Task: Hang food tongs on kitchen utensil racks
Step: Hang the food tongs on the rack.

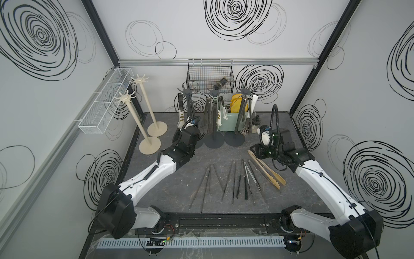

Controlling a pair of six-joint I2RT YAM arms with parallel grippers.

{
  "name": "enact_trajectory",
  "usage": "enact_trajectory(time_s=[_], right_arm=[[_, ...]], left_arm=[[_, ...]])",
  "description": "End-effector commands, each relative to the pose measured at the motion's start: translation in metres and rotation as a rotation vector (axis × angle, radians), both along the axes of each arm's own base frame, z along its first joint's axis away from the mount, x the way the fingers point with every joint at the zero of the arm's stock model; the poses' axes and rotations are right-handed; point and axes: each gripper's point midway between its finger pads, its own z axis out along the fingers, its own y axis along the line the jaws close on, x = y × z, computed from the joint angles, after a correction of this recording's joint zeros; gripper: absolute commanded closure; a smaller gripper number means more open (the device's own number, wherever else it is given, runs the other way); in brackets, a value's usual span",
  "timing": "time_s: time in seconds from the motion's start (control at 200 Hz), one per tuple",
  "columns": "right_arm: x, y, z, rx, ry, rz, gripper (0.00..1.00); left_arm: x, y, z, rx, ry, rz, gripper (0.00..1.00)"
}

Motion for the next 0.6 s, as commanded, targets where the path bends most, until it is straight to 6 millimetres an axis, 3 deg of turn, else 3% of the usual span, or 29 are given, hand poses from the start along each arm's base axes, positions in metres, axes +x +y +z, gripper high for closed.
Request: enact_trajectory(time_s=[0.0, 0.215, 0.34, 0.595], right_arm=[[-0.011, -0.022, -0.027, -0.044, 0.101, -0.099, 0.57], [0.002, -0.056, -0.048, -0.117, 0.187, -0.213, 0.58], [0.009, -0.074, -0.066, -0.157, 0.261, -0.233, 0.6], [0.011, -0.088, -0.112, -0.301, 0.436, -0.217, 0.59]], left_arm=[[-0.026, -0.019, -0.021, -0.212, 0.1, -0.075, 0.47], [-0.06, -0.058, -0.029, -0.513, 0.168, -0.277, 0.47], [-0.077, -0.074, -0.023, -0.624, 0.184, -0.378, 0.47], [-0.1, -0.093, -0.001, -0.702, 0.214, -0.54, 0.47]])
